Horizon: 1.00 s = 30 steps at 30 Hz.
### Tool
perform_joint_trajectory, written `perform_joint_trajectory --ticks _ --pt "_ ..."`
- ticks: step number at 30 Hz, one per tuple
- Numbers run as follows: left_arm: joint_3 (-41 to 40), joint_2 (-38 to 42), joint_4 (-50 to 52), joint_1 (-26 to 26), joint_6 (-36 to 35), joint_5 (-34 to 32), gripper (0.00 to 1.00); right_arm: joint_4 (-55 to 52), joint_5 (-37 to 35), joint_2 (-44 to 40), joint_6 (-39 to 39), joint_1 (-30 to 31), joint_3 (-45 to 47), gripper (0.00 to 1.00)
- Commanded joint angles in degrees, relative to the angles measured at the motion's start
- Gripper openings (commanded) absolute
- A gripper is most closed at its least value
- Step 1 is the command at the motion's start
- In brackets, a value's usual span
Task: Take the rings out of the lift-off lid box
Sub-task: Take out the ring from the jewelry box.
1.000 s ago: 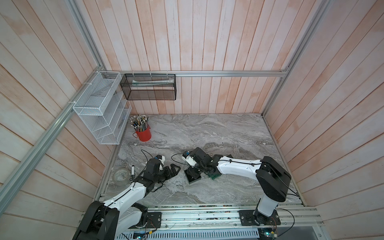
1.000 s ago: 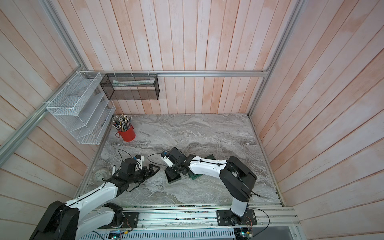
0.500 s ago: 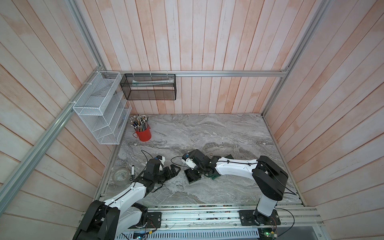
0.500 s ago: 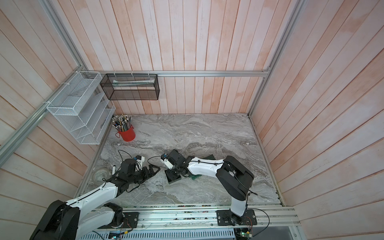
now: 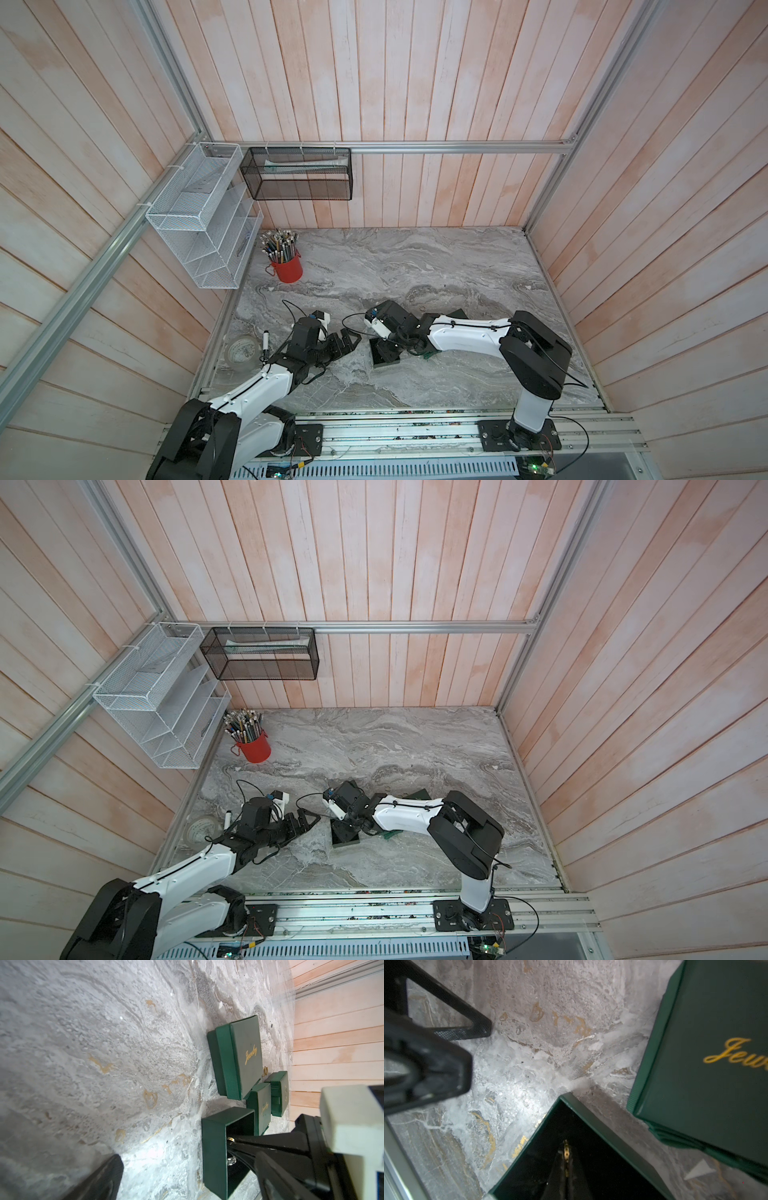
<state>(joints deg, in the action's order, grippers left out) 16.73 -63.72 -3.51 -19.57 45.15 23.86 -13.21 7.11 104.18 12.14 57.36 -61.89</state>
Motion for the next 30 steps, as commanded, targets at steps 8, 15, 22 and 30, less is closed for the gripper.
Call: perform_joint_trajectory --ticks 8,15,22,30 --pt "-1.36 -0.7 -6.13 -0.07 -1.04 4.69 0.93 2.32 0.57 -1.52 7.38 -1.28 -0.38 0.0" --pt "-0.53 -2.08 -8.13 -4.35 -1.99 3.13 0.89 4.14 2.53 -1.9 10.02 -2.77 0.14 0.0" --pt "0.4 -6.65 -9.23 -6.53 -1.73 2.36 0.84 5.82 3.59 -4.02 11.39 -3.31 2.11 0.0" --pt "2.15 -7.31 -7.66 -6.62 -2.16 1.37 0.84 4.41 -0.47 -9.75 14.14 -9.82 5.34 0.0"
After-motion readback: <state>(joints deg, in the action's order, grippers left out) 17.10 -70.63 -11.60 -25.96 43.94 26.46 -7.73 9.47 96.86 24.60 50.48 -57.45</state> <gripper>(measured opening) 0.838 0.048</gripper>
